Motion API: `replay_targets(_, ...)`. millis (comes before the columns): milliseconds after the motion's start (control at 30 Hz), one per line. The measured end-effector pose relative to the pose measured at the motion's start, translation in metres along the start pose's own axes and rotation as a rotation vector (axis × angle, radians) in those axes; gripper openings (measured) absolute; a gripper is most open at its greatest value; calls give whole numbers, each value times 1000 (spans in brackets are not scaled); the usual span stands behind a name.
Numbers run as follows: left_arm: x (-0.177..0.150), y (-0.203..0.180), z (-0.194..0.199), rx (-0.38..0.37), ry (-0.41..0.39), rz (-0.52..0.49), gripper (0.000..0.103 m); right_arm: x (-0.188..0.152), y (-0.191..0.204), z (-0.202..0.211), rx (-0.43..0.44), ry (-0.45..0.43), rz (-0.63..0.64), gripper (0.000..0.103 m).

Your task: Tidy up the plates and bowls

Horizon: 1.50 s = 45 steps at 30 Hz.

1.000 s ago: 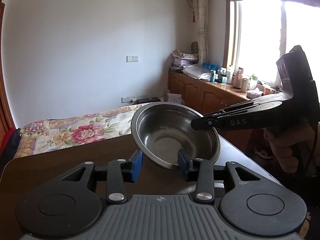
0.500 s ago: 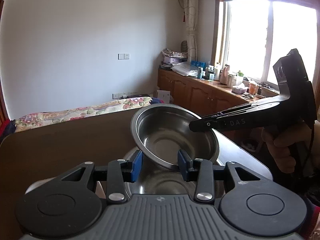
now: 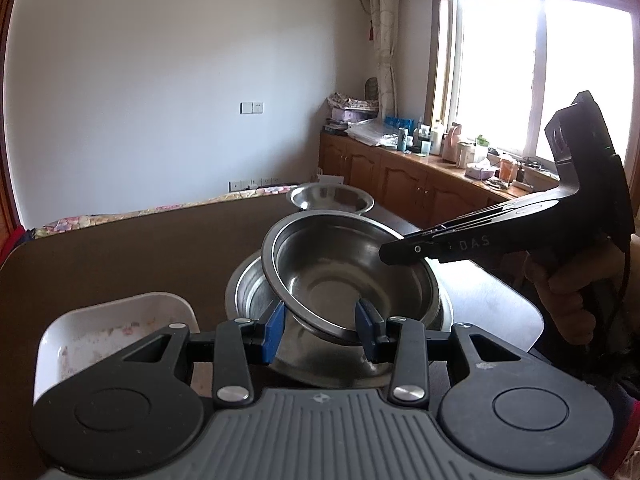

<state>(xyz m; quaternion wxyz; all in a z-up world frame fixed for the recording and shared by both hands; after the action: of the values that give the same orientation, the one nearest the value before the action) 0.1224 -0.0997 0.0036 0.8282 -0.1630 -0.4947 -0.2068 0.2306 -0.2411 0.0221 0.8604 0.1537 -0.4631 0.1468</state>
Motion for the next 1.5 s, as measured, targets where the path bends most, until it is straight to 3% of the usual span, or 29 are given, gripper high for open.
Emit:
replay_targets(533, -10, 9, -11, 50, 13, -9, 68, -15, 18, -11, -30, 14, 70, 15)
replay_targets(833, -10, -2, -16, 36, 9, -36, 68, -19, 28, -9, -35, 6, 108, 14)
replay_targets(967, -10, 2, -16, 43, 7, -24, 68, -22, 40, -9, -85, -12, 190, 14)
replay_targets(1133, -11, 5, -7, 49, -13, -6, 73, -25, 41, -5, -107, -43, 200, 14)
replay_targets(1267, -10, 13, 4, 73, -63, 28, 89, -24, 37, 2, -106, -99, 185, 14)
replay_targets(1500, -18, 23, 17, 133, -121, 49, 99, -39, 39, 21, -94, -206, 117, 14)
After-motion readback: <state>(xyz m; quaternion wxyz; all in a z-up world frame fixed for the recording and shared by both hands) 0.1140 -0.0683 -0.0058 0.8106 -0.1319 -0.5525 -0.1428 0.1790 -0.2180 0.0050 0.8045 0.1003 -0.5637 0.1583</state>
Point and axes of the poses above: each gripper's, at about its wrist camera, not at the fingertips, and z roughly against the way its jaws point, y to its left, x to its top, the point moved 5 cm from there along -z, roughly the way its jaws point, and after that the axes turned 1 degree about z, right-handed, at the moved point
